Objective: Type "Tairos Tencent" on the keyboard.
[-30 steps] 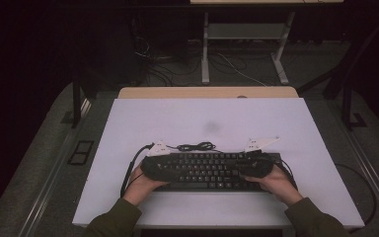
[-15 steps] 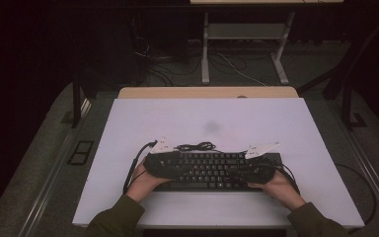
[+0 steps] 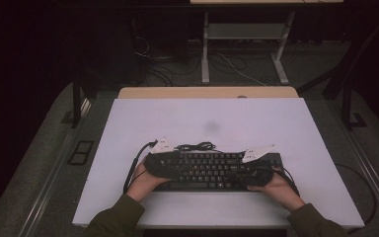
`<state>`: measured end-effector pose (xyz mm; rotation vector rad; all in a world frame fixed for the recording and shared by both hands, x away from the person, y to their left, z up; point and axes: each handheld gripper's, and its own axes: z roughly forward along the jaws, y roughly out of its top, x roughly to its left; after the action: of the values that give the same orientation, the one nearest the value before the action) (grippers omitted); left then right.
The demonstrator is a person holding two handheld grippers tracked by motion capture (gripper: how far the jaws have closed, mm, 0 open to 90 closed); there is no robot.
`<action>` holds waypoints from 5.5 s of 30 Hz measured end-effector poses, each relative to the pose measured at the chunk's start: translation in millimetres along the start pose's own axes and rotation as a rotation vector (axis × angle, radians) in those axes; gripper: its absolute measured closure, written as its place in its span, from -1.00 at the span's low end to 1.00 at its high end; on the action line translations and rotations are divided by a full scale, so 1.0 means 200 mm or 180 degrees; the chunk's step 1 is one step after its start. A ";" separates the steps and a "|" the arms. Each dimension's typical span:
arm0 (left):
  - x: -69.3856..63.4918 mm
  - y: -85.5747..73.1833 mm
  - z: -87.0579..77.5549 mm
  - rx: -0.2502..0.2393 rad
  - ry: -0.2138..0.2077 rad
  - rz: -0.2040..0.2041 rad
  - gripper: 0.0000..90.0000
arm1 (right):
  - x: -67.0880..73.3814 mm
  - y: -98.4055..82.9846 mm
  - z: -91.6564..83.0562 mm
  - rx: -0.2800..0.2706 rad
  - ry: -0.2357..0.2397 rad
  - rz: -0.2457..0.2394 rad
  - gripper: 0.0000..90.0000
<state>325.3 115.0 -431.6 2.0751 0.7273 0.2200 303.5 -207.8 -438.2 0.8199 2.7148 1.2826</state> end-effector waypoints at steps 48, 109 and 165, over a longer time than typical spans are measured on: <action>0.00 0.00 0.04 0.0357 -0.0107 0.0015 0.99 | 0.00 0.00 0.01 0.0043 -0.0011 -0.0025 0.99; 0.02 -0.09 -0.14 0.0107 0.0161 -0.0190 0.18 | -0.04 0.11 0.04 -0.0425 -0.0055 0.0083 -0.41; 0.05 -0.11 -0.10 0.0193 0.0182 -0.0262 0.99 | -0.03 0.17 0.10 -0.0397 -0.0016 -0.0009 -0.43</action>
<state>316.7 143.8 -438.8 2.0982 0.8619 0.2141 328.8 -179.0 -428.9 0.8053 2.5995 1.4297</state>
